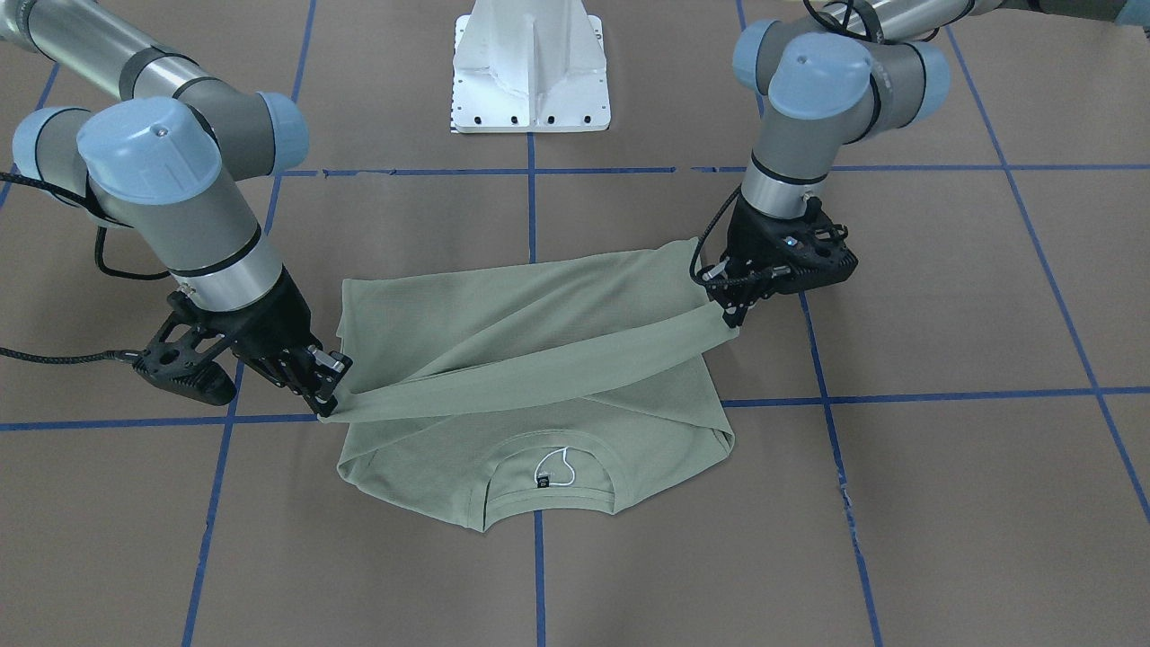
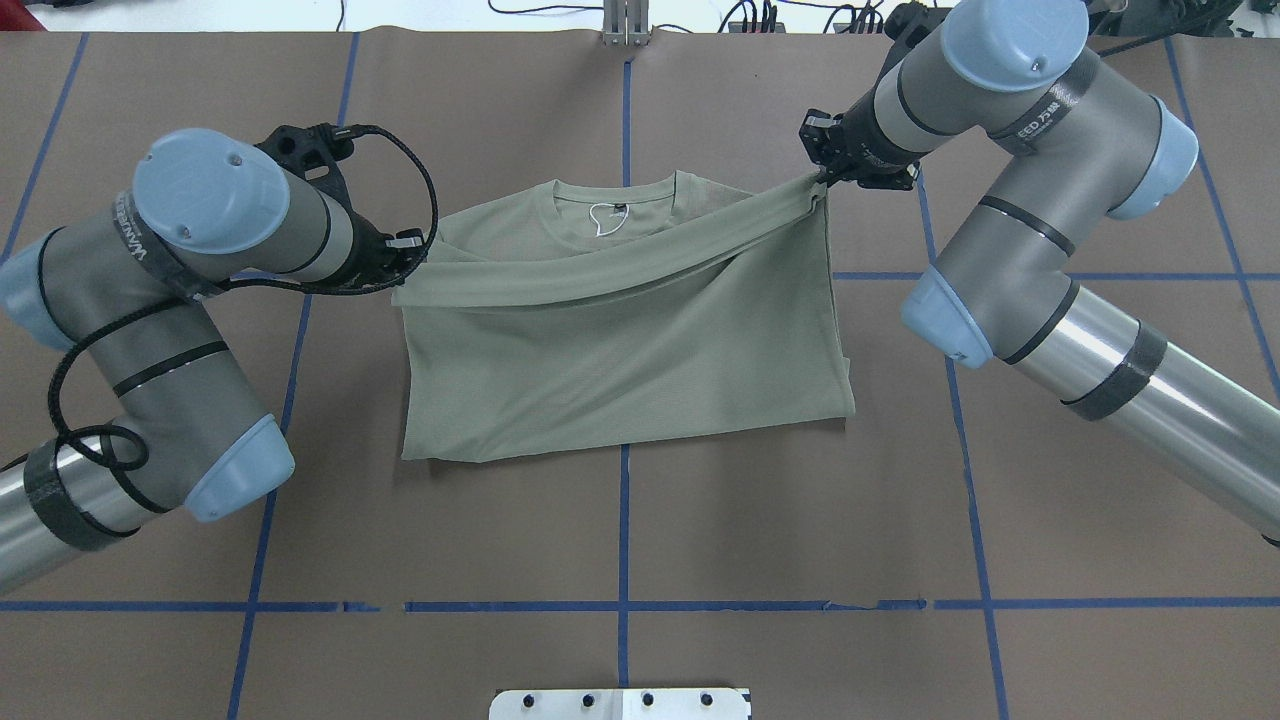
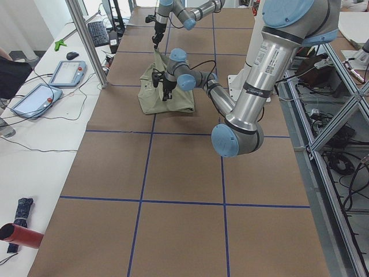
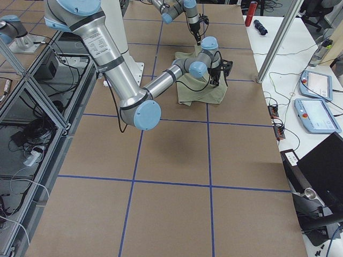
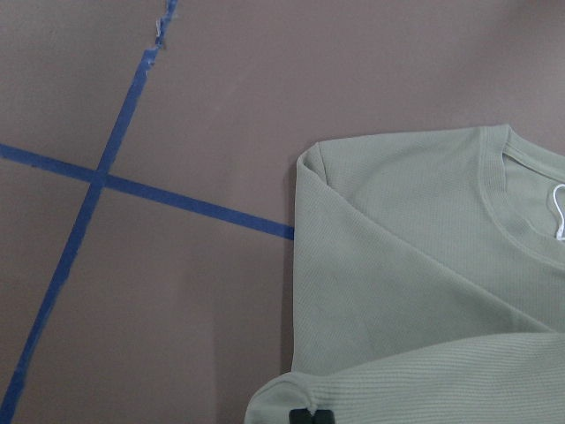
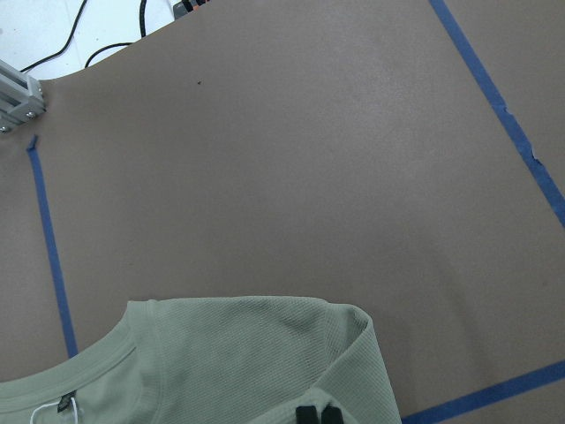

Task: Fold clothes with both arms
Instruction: 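Carry both hem corners over the shirt toward the collar with both grippers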

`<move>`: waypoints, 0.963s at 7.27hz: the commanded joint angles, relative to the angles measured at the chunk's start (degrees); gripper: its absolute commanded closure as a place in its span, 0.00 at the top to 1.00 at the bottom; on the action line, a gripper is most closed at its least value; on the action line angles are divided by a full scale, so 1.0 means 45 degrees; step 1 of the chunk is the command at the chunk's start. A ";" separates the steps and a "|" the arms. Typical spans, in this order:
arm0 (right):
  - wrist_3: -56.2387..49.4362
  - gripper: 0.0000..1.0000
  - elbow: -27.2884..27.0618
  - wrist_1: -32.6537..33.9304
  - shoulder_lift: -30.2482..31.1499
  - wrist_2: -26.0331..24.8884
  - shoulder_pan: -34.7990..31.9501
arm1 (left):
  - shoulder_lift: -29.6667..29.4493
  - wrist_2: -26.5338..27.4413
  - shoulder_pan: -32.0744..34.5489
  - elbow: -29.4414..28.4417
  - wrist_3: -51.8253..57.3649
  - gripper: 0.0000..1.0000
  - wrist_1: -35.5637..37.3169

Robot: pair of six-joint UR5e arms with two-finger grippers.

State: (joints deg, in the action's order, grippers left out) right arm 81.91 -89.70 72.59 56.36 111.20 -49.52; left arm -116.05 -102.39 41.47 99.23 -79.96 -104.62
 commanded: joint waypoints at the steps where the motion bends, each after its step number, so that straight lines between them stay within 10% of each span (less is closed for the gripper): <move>1: 0.0001 0.00 0.0653 -0.0232 -0.0102 -0.0003 0.0027 | -0.0283 0.0098 0.0433 -0.2121 -0.0024 0.00 -0.2134; 7: 0.0020 0.00 0.1666 -0.1164 -0.0102 -0.0023 0.0066 | -0.0870 0.0293 0.0530 -0.2870 -0.0083 0.00 -0.2240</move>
State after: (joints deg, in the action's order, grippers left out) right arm 81.93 -84.32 69.72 55.90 111.12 -49.22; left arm -119.59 -101.34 43.62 86.84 -80.33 -114.66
